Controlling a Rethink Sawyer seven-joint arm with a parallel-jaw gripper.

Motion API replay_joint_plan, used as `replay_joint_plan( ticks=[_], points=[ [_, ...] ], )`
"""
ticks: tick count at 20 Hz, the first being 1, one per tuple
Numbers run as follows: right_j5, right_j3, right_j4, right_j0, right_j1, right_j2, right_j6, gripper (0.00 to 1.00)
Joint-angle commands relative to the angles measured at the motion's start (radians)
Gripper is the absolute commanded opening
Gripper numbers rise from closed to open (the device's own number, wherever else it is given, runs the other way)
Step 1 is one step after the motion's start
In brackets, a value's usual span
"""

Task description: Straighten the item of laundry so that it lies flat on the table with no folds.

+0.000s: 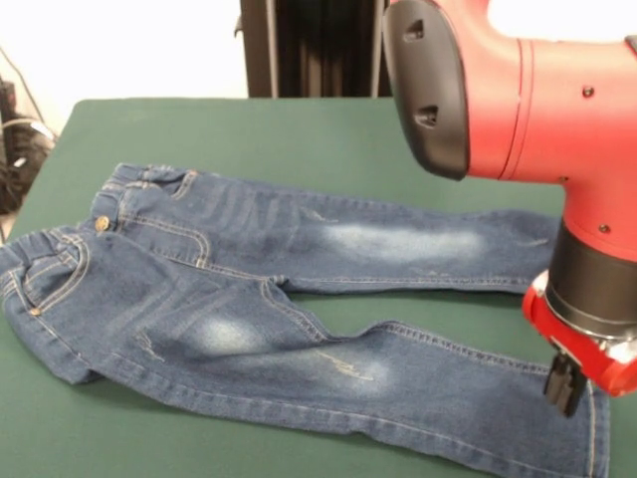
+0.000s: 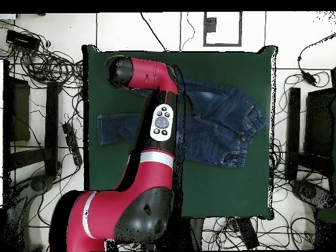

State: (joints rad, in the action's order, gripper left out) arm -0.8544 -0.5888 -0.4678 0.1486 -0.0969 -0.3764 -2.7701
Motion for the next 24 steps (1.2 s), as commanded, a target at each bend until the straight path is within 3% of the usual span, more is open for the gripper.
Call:
replay_joint_plan(
  ticks=[1,12,18,20,24],
  points=[
    [0.017,-0.168,0.016,0.032,-0.001,0.032,-0.214,0.0],
    [0.149,-0.211,0.021,0.025,-0.009,0.076,-0.16,0.0],
    [0.183,-0.285,0.003,-0.01,0.028,0.187,-0.045,0.0],
    [0.176,-0.32,-0.023,-0.034,0.045,0.249,-0.007,0.0],
    [0.095,-0.449,-0.127,-0.126,0.099,0.481,0.149,0.0]
  ],
)
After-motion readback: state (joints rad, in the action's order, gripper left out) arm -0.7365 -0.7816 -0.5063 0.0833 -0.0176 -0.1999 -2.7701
